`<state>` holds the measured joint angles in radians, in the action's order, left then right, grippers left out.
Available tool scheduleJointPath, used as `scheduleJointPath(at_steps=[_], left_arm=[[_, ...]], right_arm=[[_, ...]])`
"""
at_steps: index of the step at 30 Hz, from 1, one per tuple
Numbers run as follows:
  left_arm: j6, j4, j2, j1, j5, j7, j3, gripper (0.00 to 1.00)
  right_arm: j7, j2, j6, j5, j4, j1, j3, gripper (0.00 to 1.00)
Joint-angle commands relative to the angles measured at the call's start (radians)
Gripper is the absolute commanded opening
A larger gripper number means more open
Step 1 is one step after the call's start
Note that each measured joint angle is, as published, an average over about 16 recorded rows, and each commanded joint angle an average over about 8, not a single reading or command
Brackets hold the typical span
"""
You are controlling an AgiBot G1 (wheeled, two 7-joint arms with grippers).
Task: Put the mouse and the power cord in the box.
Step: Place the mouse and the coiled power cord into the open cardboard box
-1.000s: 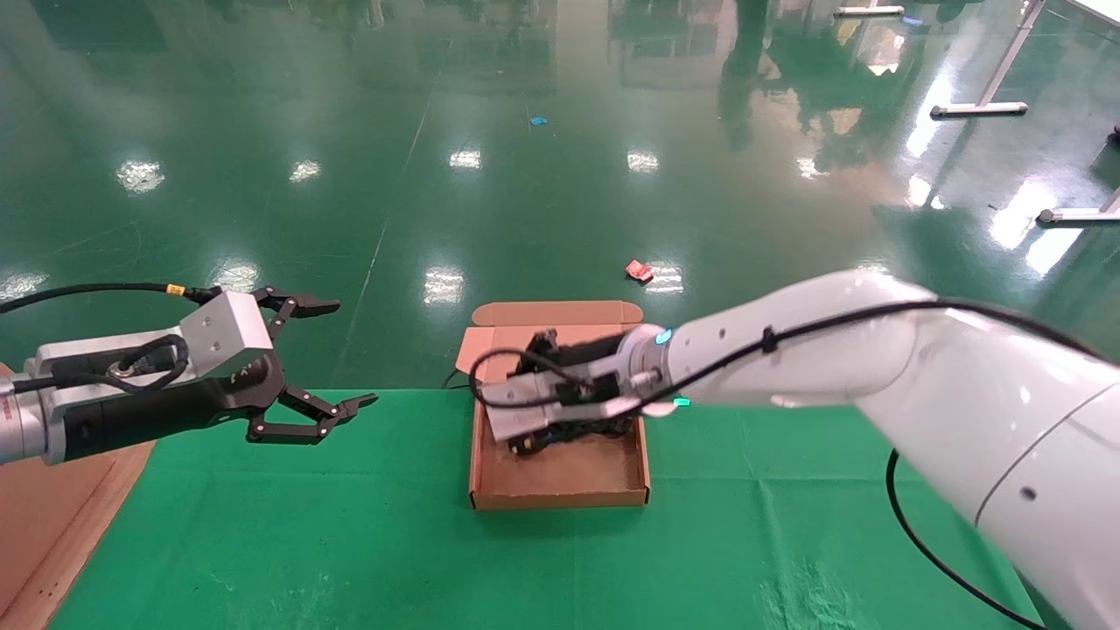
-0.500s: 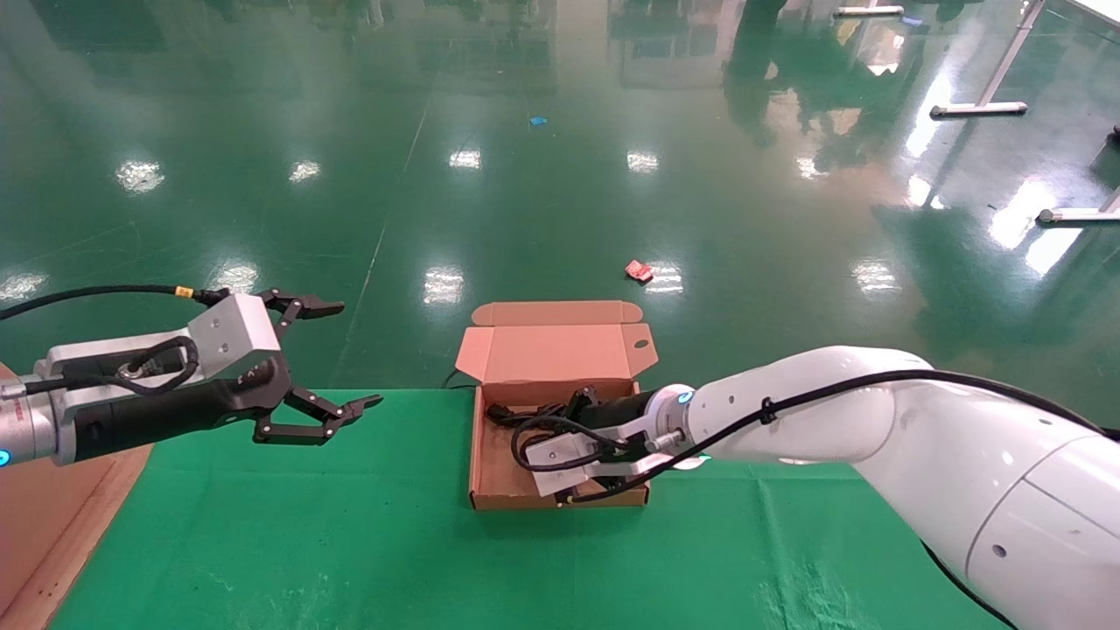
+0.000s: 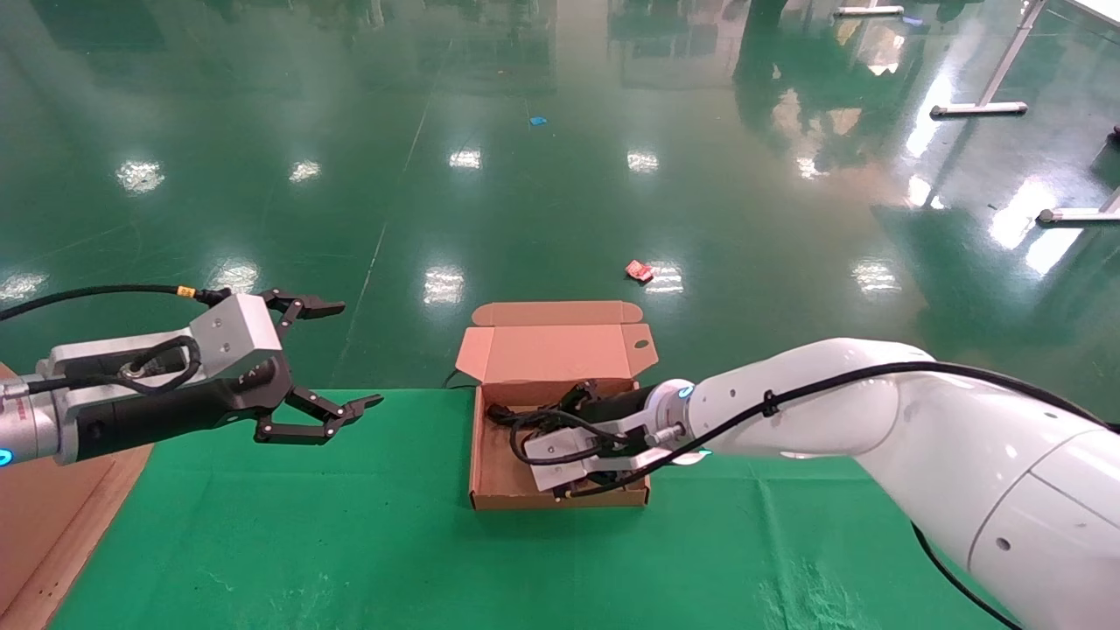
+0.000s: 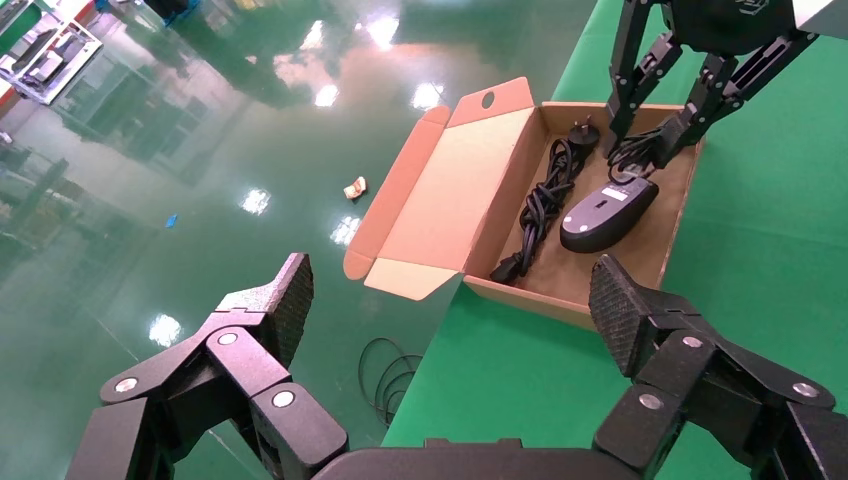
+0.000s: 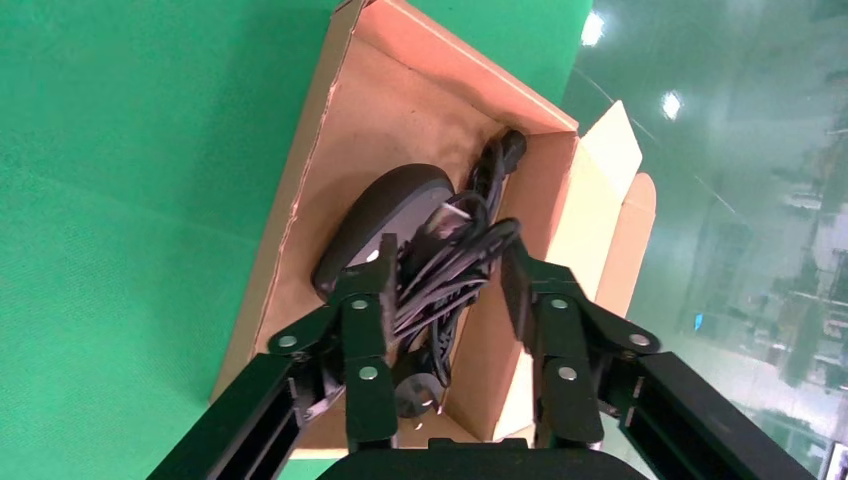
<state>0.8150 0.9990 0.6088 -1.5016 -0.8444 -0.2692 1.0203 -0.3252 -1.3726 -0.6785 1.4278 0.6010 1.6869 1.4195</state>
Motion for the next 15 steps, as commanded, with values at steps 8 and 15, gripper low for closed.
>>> scheduleJointPath(at_steps=[8,15], left_arm=[[0.000,-0.001,0.001,-0.001,-0.001,0.000,0.000,1.00],[0.021,0.007,0.001,0.012,0.002,0.014,-0.022,1.00]], right_arm=[[0.002,0.001,-0.005,-0.001,0.001,0.002,-0.005,1.00],[0.029,0.042,-0.049,-0.038,0.037,-0.030,-0.066,1.00]])
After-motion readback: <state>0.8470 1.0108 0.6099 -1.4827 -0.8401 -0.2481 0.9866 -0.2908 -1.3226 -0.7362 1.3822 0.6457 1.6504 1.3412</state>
